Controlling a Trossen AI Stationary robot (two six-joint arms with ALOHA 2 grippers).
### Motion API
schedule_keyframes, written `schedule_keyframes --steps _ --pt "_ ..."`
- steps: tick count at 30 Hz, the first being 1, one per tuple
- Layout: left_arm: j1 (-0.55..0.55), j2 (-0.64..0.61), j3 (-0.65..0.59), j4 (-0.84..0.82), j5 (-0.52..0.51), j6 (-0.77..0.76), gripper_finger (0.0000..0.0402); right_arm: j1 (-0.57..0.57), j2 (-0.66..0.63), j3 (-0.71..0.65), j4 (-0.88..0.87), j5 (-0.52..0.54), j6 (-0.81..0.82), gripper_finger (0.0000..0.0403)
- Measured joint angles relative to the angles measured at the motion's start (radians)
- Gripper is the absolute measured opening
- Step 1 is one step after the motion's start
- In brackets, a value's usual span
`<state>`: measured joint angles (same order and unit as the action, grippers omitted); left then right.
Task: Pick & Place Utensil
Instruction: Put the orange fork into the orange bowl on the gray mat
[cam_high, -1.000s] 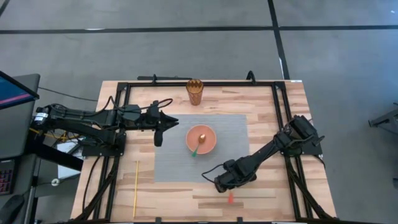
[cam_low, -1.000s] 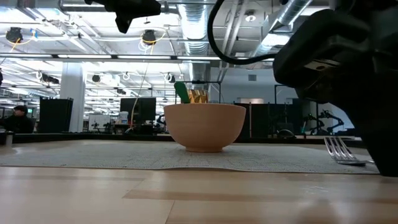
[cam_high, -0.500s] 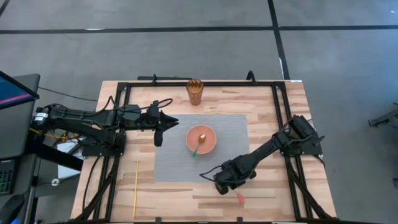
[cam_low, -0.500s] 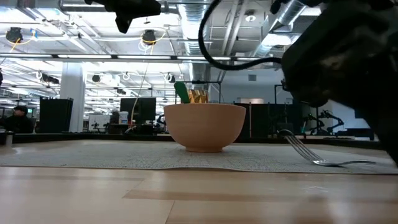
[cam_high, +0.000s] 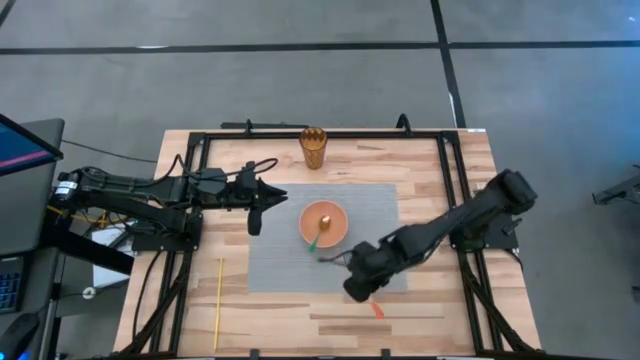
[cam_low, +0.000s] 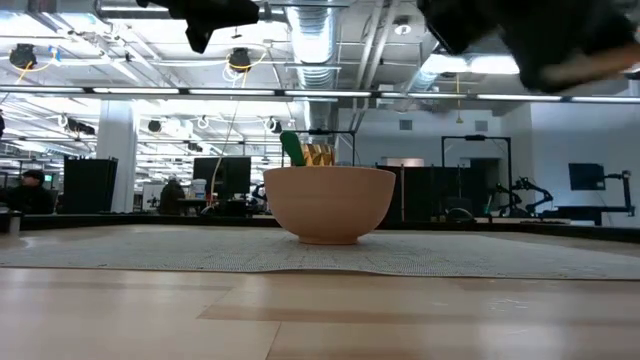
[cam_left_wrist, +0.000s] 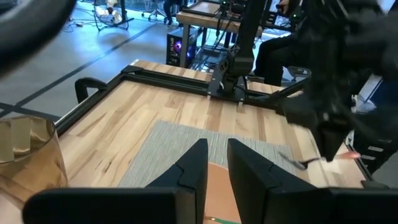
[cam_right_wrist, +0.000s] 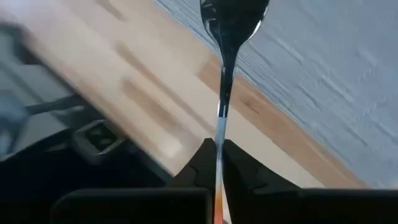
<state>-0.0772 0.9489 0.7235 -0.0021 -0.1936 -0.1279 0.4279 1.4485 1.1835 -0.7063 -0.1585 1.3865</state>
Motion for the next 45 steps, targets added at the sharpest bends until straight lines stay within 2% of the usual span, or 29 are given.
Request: schedule_keyframes --steps 5,7,11,14,20,24,28,33,45 --pt "0.000 0.000 0.000 0.002 0.000 0.000 0.0063 -0.093 -0.090 0.000 0.007 0.017 -0.117 0.0003" --pt "0.000 0.000 0.000 0.003 0.000 0.000 0.0063 -0.147 -0.107 0.000 0.005 -0.018 -0.122 0.0004" --pt "0.000 0.000 0.000 0.003 0.000 0.000 0.0063 -0.258 -0.096 0.000 0.003 -0.164 -0.163 0.0002" --pt "0.000 0.000 0.000 0.003 0.000 0.000 0.0063 -0.331 -0.046 0.000 0.004 -0.219 -0.174 0.0002" --pt "0.000 0.000 0.000 0.003 0.000 0.000 0.0063 -0.460 0.051 -0.001 0.079 -0.462 -0.211 0.0004" --pt "0.000 0.000 0.000 0.003 0.000 0.000 0.0063 -0.521 0.104 0.000 0.124 -0.604 -0.209 0.0005" --pt "0.000 0.000 0.000 0.003 0.000 0.000 0.0063 -0.561 0.146 -0.001 0.125 -0.689 -0.166 0.0006" --pt "0.000 0.000 0.000 0.003 0.000 0.000 0.0063 -0.586 0.185 -0.001 0.140 -0.735 -0.155 0.0013" --pt "0.000 0.000 0.000 0.003 0.000 0.000 0.0063 -0.634 0.194 -0.001 0.140 -0.746 -0.136 0.0055"
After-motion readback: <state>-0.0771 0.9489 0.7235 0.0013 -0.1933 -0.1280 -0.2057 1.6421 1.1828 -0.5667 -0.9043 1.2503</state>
